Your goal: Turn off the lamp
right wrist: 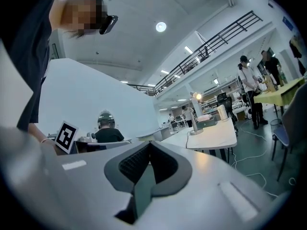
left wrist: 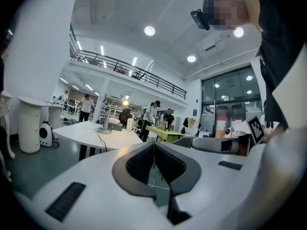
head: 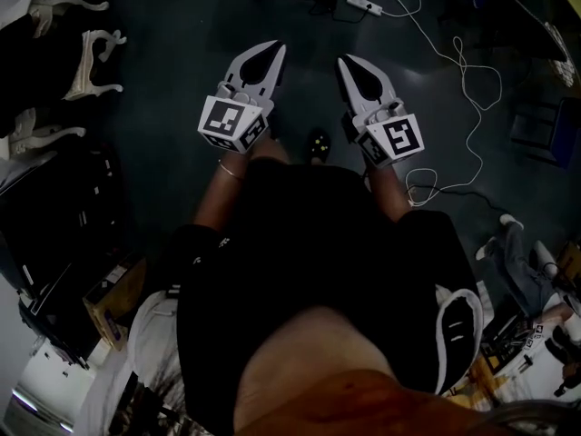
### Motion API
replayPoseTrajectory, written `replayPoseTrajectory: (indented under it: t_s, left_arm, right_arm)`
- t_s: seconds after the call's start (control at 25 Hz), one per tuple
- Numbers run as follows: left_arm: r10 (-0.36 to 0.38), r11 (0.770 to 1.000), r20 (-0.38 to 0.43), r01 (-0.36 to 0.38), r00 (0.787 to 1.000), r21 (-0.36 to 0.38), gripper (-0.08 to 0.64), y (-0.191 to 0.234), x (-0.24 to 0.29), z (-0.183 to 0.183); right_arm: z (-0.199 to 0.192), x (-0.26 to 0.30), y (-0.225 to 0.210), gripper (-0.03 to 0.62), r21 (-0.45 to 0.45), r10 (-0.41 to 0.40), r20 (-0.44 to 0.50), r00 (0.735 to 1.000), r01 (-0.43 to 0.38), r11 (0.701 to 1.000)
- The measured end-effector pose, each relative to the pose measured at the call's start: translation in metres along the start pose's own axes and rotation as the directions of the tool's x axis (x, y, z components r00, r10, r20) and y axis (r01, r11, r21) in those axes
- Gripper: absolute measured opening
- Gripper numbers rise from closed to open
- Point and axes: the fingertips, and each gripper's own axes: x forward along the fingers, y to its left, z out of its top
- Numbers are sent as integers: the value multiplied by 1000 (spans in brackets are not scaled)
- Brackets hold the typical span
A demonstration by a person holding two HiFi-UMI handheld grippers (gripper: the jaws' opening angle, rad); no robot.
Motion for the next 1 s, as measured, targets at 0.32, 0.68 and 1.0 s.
replayPoseTrajectory:
  t_s: [0.32,0.68,1.0]
  left_arm:
    - [-115,993,-30,116,993,23,5,18,9,3]
    - [-203,977,-65,207,977,57,6,47,15,2]
    - [-238,968,-78,243,968,63,5,92,25,16]
  right_arm:
    - [-2,28,5,0,4,-68,21,997,68,998]
    - [-4,63,9,0,-5,-136,26,990,136,991]
    - [-3,106,11,0,-26,-184,43,982,185,982]
